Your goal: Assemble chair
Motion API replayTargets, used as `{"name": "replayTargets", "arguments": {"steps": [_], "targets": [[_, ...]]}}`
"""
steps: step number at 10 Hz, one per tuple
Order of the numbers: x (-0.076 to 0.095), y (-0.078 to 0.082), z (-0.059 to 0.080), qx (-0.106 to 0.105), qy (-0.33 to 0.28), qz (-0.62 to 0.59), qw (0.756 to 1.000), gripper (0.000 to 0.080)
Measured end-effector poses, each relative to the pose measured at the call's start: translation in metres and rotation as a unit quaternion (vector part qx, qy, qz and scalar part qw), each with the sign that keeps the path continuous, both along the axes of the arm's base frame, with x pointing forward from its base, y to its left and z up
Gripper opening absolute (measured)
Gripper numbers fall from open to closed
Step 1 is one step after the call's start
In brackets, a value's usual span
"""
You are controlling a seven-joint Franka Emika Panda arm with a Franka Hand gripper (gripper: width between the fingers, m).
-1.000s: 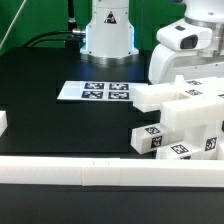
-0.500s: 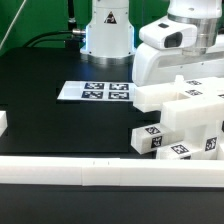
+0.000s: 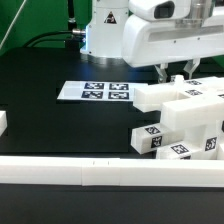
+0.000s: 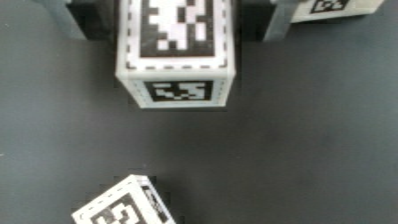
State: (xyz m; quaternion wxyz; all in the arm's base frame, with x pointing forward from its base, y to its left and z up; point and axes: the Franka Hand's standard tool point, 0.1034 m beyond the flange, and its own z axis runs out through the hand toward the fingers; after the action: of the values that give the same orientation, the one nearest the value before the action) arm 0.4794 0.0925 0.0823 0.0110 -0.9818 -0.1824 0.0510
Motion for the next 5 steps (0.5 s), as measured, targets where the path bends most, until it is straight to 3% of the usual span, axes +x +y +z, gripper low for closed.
{"name": "replayTargets", "arguments": {"steps": [2, 3, 5], "targets": [[0.001, -0.008, 0.039, 0.007, -0.005, -0.011, 1.0, 0.0282], [-0.001, -0.008, 0.044, 0.007, 0.004, -0.012, 1.0, 0.0282], [0.027, -0.001, 0.067, 0.009, -0.006, -0.024, 1.0, 0.0284]]}}
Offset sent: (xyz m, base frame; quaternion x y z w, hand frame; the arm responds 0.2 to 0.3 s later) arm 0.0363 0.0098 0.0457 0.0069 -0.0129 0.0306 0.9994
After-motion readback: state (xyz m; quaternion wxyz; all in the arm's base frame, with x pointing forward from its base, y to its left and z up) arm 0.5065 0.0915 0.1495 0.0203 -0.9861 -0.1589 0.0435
